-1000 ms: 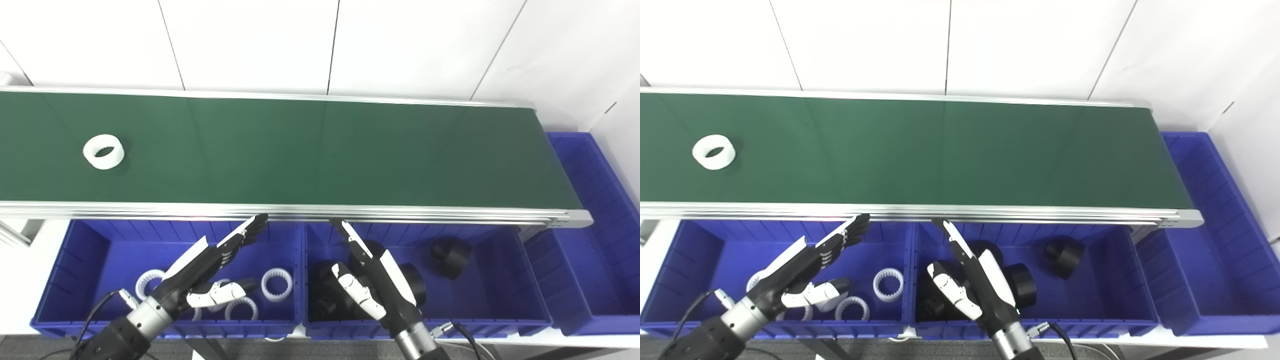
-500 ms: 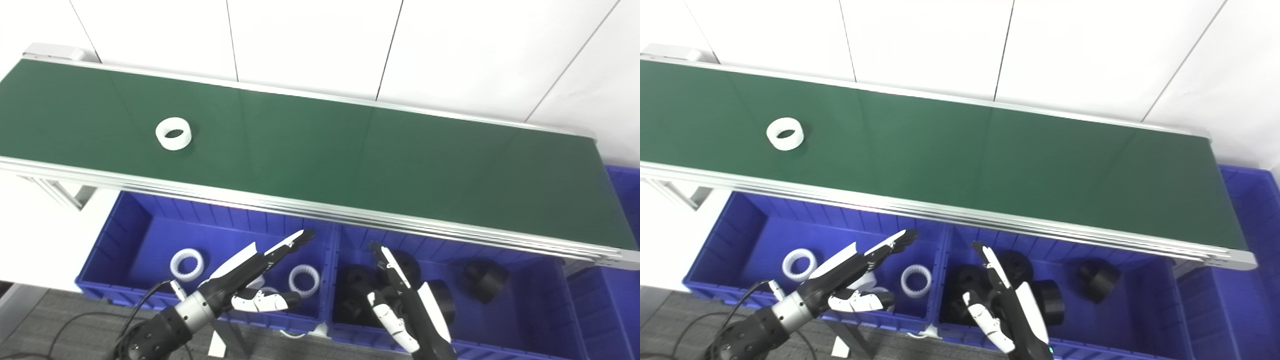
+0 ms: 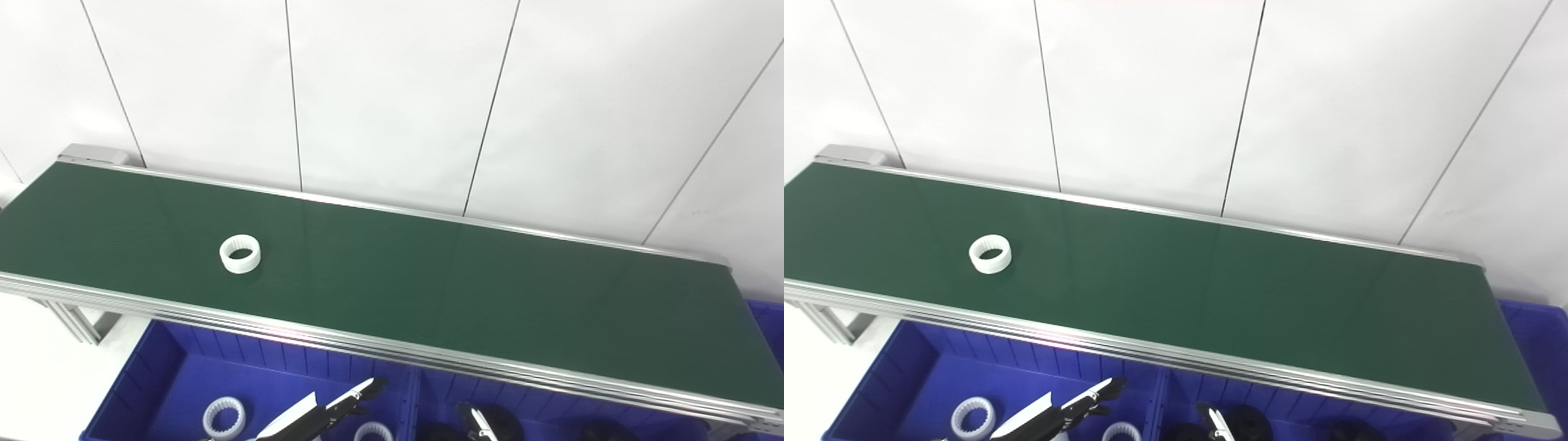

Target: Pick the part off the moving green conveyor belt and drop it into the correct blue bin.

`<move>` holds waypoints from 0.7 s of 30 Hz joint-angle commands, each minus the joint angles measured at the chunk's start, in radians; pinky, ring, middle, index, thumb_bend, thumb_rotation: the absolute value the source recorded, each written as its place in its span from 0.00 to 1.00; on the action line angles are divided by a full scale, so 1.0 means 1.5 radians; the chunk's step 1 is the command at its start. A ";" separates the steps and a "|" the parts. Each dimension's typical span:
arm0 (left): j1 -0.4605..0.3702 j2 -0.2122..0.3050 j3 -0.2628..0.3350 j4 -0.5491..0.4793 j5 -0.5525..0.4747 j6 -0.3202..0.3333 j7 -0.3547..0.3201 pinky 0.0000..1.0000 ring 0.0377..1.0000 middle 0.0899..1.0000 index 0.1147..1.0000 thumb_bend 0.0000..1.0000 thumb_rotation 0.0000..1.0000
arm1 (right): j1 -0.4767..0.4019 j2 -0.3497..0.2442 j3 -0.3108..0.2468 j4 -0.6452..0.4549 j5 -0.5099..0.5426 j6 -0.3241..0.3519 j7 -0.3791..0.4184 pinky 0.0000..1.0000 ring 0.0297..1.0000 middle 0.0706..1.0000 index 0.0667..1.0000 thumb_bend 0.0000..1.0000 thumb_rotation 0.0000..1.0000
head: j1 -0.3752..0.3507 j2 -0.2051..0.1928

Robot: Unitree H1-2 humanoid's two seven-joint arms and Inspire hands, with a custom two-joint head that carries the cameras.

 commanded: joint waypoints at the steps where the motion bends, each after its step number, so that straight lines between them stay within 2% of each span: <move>1: -0.020 0.006 0.001 -0.025 -0.003 -0.027 0.009 0.91 0.98 1.00 1.00 0.46 0.59 | -0.008 -0.004 0.006 -0.012 0.009 -0.042 -0.015 0.91 0.96 0.98 0.96 0.41 0.88 | 0.000 0.000; 2: -0.020 0.007 0.001 -0.027 -0.004 -0.026 0.008 0.91 0.98 1.00 1.00 0.46 0.57 | -0.009 -0.005 0.008 -0.012 0.009 -0.042 -0.018 0.91 0.96 0.98 0.96 0.42 0.88 | 0.000 0.000; 6: -0.055 0.033 0.032 -0.128 0.065 -0.004 0.020 0.91 0.98 1.00 0.99 0.44 0.55 | -0.015 -0.012 0.014 -0.003 0.013 -0.042 -0.025 0.91 0.96 0.98 0.96 0.43 0.89 | 0.006 0.004; 10: -0.107 0.062 0.068 -0.202 0.117 0.027 0.020 0.98 0.98 0.99 0.99 0.44 0.74 | -0.022 -0.017 0.021 0.006 0.017 -0.042 -0.032 0.92 0.96 0.98 0.96 0.44 0.92 | 0.011 0.004; 12: -0.113 0.064 0.073 -0.212 0.125 0.034 0.020 0.98 0.98 0.99 0.99 0.44 0.76 | -0.024 -0.019 0.024 0.008 0.018 -0.042 -0.036 0.92 0.96 0.98 0.96 0.44 0.92 | 0.011 0.004; 13: -0.148 0.082 0.082 -0.238 0.154 0.055 0.009 0.99 0.98 0.99 0.99 0.44 0.77 | -0.027 -0.020 0.028 0.011 0.016 -0.042 -0.040 0.92 0.96 0.98 0.96 0.44 0.92 | 0.012 0.004; 15: -0.211 0.111 0.096 -0.267 0.221 0.074 0.004 0.97 0.97 0.98 0.97 0.42 0.74 | -0.031 -0.022 0.036 0.017 0.014 -0.042 -0.048 0.92 0.96 0.98 0.96 0.45 0.93 | 0.014 0.004; 16: -0.234 0.119 0.100 -0.271 0.253 0.073 0.007 0.92 0.94 0.95 0.95 0.46 0.56 | -0.033 -0.023 0.040 0.019 0.014 -0.042 -0.051 0.92 0.96 0.98 0.96 0.45 0.93 | 0.014 0.004; 18: -0.249 0.123 0.102 -0.269 0.281 0.069 0.012 0.90 0.92 0.93 0.93 0.48 0.46 | -0.035 -0.025 0.046 0.021 0.015 -0.042 -0.057 0.92 0.96 0.98 0.96 0.45 0.93 | 0.014 0.004; 19: -0.272 0.131 0.102 -0.258 0.303 0.065 0.013 0.90 0.92 0.92 0.92 0.54 0.35 | -0.036 -0.027 0.049 0.023 0.017 -0.042 -0.059 0.92 0.96 0.98 0.96 0.45 0.94 | 0.017 0.004; 21: -0.313 0.146 0.096 -0.236 0.342 0.057 0.016 0.90 0.92 0.91 0.91 0.57 0.28 | -0.038 -0.030 0.054 0.026 0.018 -0.042 -0.063 0.92 0.96 0.98 0.96 0.45 0.94 | 0.018 0.004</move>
